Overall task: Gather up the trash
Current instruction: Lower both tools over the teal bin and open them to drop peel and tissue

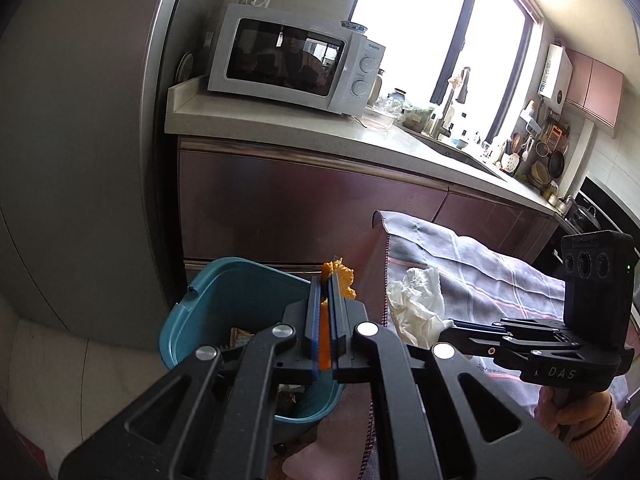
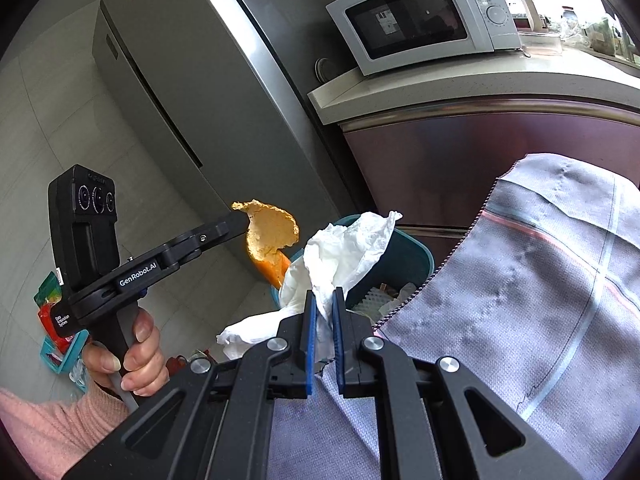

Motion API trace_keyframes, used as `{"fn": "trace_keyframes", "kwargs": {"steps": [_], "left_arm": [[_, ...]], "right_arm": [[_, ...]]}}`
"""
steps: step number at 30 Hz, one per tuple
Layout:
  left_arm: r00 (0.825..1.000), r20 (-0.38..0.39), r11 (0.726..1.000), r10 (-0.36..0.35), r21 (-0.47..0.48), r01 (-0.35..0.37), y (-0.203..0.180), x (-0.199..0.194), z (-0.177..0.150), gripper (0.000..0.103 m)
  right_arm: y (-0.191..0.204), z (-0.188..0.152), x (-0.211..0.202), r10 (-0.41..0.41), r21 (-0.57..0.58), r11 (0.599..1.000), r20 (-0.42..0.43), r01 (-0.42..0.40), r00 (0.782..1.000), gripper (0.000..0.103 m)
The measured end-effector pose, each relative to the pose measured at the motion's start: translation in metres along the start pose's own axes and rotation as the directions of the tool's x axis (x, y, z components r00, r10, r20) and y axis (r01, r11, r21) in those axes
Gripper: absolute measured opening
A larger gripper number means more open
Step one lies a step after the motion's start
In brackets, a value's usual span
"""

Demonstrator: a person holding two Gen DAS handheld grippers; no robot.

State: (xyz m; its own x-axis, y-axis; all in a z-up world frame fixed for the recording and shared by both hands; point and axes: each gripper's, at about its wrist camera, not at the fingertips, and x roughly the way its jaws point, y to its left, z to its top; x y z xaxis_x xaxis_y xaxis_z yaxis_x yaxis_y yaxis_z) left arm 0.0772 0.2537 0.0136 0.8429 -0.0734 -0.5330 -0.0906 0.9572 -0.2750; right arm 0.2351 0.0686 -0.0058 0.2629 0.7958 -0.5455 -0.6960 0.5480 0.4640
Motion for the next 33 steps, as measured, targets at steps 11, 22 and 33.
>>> {"fn": "trace_keyframes", "kwargs": {"steps": [11,22,33], "left_arm": [[1.0,-0.006,1.0,0.023,-0.02,-0.023,0.011,0.006,-0.001,0.004],[0.999,-0.014,0.998,0.052,-0.028,-0.052,0.019,0.015,-0.002,0.004],[0.997,-0.026,0.996,0.078,-0.036,-0.079,0.022,0.025,-0.006,0.004]], "right_arm": [[0.0,0.005,0.016,-0.011,-0.01,1.0,-0.031,0.01,0.999,0.007],[0.005,0.012,0.028,-0.029,-0.032,0.999,-0.06,0.027,0.998,0.007],[0.009,0.016,0.04,-0.034,-0.054,0.998,-0.086,0.03,0.996,0.007]]}}
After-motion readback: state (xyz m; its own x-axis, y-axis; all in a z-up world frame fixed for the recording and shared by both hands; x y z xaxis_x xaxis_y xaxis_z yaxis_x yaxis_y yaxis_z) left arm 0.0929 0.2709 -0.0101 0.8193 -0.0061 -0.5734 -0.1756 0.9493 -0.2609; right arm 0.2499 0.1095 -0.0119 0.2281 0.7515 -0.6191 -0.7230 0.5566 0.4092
